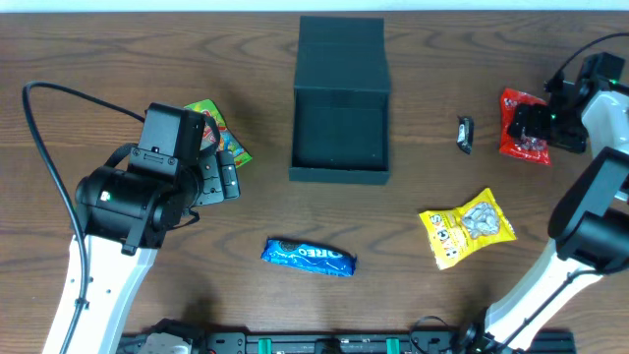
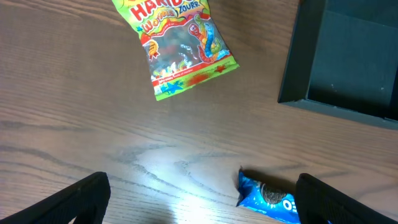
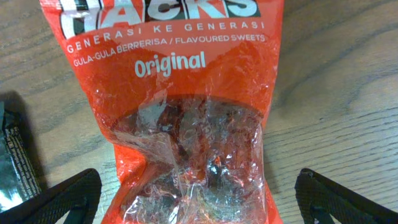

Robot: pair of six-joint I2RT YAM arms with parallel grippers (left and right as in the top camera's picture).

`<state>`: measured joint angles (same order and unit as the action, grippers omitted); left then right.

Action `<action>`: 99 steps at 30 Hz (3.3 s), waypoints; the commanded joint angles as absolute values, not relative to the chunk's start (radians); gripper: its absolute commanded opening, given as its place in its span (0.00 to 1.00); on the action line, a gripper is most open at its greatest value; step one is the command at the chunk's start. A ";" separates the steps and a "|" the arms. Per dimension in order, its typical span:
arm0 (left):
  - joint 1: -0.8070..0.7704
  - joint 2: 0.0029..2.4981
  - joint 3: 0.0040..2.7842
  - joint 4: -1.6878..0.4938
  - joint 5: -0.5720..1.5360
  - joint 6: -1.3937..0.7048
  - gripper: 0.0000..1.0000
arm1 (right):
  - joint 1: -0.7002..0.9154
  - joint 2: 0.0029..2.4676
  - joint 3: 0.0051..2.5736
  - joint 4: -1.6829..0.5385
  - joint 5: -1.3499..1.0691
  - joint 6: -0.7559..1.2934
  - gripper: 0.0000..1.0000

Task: Pack container
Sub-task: 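Lower the right gripper onto the red Hacks bag and grasp it, then carry the red bag with the right gripper over the box and lower it in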

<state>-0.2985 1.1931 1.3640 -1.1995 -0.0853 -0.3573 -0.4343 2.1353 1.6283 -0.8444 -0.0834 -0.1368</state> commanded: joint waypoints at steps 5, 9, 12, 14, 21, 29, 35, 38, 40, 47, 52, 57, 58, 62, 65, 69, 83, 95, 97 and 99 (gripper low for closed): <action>-0.302 1.193 1.361 -1.200 -0.085 -0.336 0.95 | -0.441 2.154 1.628 -0.841 -0.105 -0.147 0.98; -0.302 1.193 1.361 -1.195 -0.085 -0.337 0.95 | -0.441 2.159 1.628 -0.839 -0.106 -0.147 0.91; -0.302 1.193 1.361 -1.195 -0.085 -0.337 0.95 | -0.441 2.170 1.626 -0.844 -0.105 -0.147 0.89; -0.302 1.193 1.361 -1.194 -0.085 -0.337 0.95 | -0.441 2.172 1.626 -0.845 -0.106 -0.147 0.84; -0.302 1.193 1.361 -1.193 -0.085 -0.336 0.95 | -0.440 2.172 1.626 -0.845 -0.106 -0.147 0.47; -0.302 1.193 1.361 -1.192 -0.085 -0.336 0.95 | -0.440 2.172 1.626 -0.846 -0.106 -0.142 0.18; -0.302 1.193 1.361 -1.193 -0.086 -0.336 0.95 | -0.440 2.171 1.627 -0.856 -0.105 -0.127 0.01; -0.302 1.193 1.361 -1.193 -0.085 -0.336 0.95 | -0.440 2.155 1.630 -0.865 -0.106 -0.078 0.01; -0.302 1.193 1.361 -1.193 -0.085 -0.336 0.95 | -0.440 2.135 1.636 -0.876 -0.115 -0.067 0.01; -0.302 1.193 1.361 -1.195 -0.085 -0.336 0.95 | -0.433 1.961 1.637 -0.929 -0.151 -0.018 0.01; -0.302 1.193 1.361 -1.205 -0.085 -0.336 0.95 | -0.408 1.800 1.637 -0.982 -0.167 0.057 0.01; -0.302 1.193 1.361 -1.205 -0.085 -0.336 0.95 | -0.298 1.648 1.637 -1.072 -0.300 0.128 0.01; -0.302 1.193 1.361 -1.206 -0.085 -0.337 0.95 | -0.258 1.623 1.637 -1.095 -0.300 0.164 0.01; -0.302 1.193 1.361 -1.225 -0.085 -0.336 0.95 | -0.081 1.582 1.637 -1.145 -0.293 0.300 0.01; -0.302 1.193 1.361 -1.238 -0.077 -0.337 0.95 | 0.033 1.584 1.637 -1.143 -0.292 0.383 0.01; -0.302 1.193 1.361 -1.251 -0.076 -0.337 0.95 | 0.190 1.599 1.637 -1.091 -0.233 0.465 0.01; -0.302 1.193 1.361 -1.256 -0.077 -0.336 0.95 | 0.493 1.853 1.637 -0.874 -0.131 0.774 0.02; -0.302 1.193 1.361 -1.255 -0.077 -0.336 0.95 | 0.578 1.937 1.637 -0.839 0.004 0.841 0.01; -0.302 1.193 1.361 -1.256 -0.077 -0.336 0.95 | 0.579 1.969 1.637 -0.841 0.003 0.812 0.01; -0.302 1.193 1.361 -1.255 -0.078 -0.336 0.96 | 0.579 1.998 1.637 -0.841 -0.001 0.797 0.02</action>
<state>-0.2985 1.1931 1.3640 -1.2526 -0.0814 -0.3573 0.5690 1.9591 1.6321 -0.8429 -0.0257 0.8242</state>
